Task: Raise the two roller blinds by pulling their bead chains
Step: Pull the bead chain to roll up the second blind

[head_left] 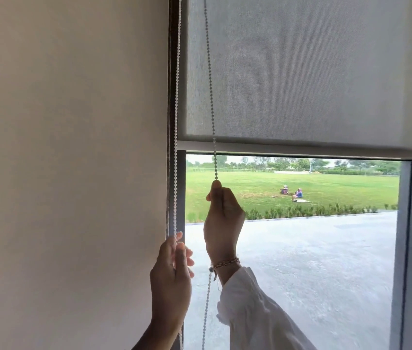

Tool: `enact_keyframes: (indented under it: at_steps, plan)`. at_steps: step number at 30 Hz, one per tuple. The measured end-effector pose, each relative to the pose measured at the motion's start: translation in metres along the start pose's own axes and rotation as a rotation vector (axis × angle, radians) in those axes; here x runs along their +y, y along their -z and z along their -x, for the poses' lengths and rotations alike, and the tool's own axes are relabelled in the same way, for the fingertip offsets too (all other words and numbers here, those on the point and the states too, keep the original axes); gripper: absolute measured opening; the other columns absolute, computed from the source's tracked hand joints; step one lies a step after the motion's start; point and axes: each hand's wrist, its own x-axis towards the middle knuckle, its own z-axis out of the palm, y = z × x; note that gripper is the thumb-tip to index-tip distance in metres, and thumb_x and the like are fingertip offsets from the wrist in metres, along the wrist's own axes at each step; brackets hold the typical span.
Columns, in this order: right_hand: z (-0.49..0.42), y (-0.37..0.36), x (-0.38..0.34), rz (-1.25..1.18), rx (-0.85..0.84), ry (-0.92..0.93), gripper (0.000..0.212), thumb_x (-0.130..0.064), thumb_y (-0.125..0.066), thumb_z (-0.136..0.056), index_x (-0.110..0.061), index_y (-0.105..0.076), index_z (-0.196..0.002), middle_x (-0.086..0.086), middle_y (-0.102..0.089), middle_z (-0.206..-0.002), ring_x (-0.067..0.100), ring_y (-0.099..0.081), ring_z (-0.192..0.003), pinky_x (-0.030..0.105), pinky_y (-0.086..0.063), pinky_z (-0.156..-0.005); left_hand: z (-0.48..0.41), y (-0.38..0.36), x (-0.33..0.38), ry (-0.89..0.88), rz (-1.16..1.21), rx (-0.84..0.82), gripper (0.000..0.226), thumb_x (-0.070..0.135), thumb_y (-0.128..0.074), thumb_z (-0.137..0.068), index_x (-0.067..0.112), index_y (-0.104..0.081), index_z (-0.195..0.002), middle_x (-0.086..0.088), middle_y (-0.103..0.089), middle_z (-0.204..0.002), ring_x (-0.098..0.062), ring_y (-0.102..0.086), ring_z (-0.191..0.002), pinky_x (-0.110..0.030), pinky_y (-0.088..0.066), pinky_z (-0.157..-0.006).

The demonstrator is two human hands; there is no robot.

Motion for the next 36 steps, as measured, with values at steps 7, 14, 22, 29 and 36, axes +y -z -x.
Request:
enact_keyframes:
  at_steps: [7,14,22,29,36]
  plan:
    - [0.001,0.014,-0.009,0.026,0.025,0.137,0.033,-0.031,-0.047,-0.090,-0.018,-0.051,-0.060,-0.013,-0.037,-0.043,0.003,-0.031,-0.036,0.012,-0.019,-0.039,-0.018,-0.011,0.017,-0.058,-0.024,0.045,0.035,0.025,-0.044,-0.092,0.015,-0.048,-0.125,-0.012,-0.062,-0.120,-0.029,-0.061,-0.106,-0.052,-0.049,-0.093]
    - [-0.004,0.028,-0.010,0.033,0.046,0.155,0.036,-0.036,-0.045,-0.089,-0.017,-0.051,-0.059,-0.011,-0.041,-0.045,0.004,-0.035,-0.040,0.015,-0.025,-0.041,-0.030,-0.027,0.047,-0.063,0.174,-0.107,0.036,0.037,-0.038,-0.087,0.022,-0.056,-0.113,-0.001,-0.067,-0.103,-0.007,-0.065,-0.093,-0.028,-0.054,-0.085]
    - [-0.006,0.031,-0.009,0.063,-0.001,0.121,0.044,-0.038,-0.042,-0.087,-0.003,-0.055,-0.062,0.019,-0.058,-0.052,0.035,-0.054,-0.045,0.040,-0.040,-0.037,-0.050,-0.048,0.065,0.053,0.643,-0.361,0.030,0.018,-0.034,-0.097,0.010,-0.061,-0.110,0.018,-0.074,-0.084,0.000,-0.067,-0.088,-0.009,-0.048,-0.069]
    - [-0.006,0.036,-0.007,0.089,0.030,0.216,0.040,-0.027,-0.044,-0.090,-0.004,-0.046,-0.058,0.004,-0.039,-0.043,0.009,-0.027,-0.041,0.019,-0.019,-0.041,-0.082,-0.047,0.091,0.175,0.886,-0.575,0.036,0.040,-0.045,-0.083,0.016,-0.068,-0.096,-0.001,-0.076,-0.083,-0.015,-0.069,-0.083,-0.020,-0.054,-0.067]
    - [-0.002,0.034,-0.009,0.093,0.037,0.291,0.032,-0.023,-0.045,-0.092,-0.003,-0.058,-0.071,0.008,-0.047,-0.046,0.009,-0.032,-0.043,0.023,-0.026,-0.040,-0.082,-0.050,0.095,0.136,0.964,-0.705,0.018,0.020,-0.052,-0.083,0.015,-0.069,-0.084,0.008,-0.060,-0.057,-0.007,-0.058,-0.058,-0.019,-0.050,-0.067]
